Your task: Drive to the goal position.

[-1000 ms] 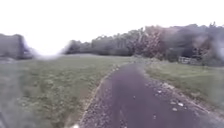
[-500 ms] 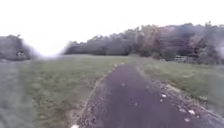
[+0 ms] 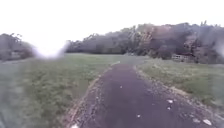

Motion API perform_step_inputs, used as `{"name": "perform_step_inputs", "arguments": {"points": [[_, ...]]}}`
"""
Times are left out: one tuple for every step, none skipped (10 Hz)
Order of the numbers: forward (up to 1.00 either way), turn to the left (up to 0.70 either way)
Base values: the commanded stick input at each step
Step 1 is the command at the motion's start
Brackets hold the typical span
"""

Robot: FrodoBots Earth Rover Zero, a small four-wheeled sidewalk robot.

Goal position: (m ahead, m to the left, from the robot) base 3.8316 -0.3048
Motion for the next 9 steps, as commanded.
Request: {"name": "perform_step_inputs", "arguments": {"points": [[0.70,0.00],[0.70,0.00],[0.70,0.00],[0.70,0.00],[0.70,0.00],[0.70,0.00],[0.70,0.00],[0.70,0.00],[0.70,0.00]]}}
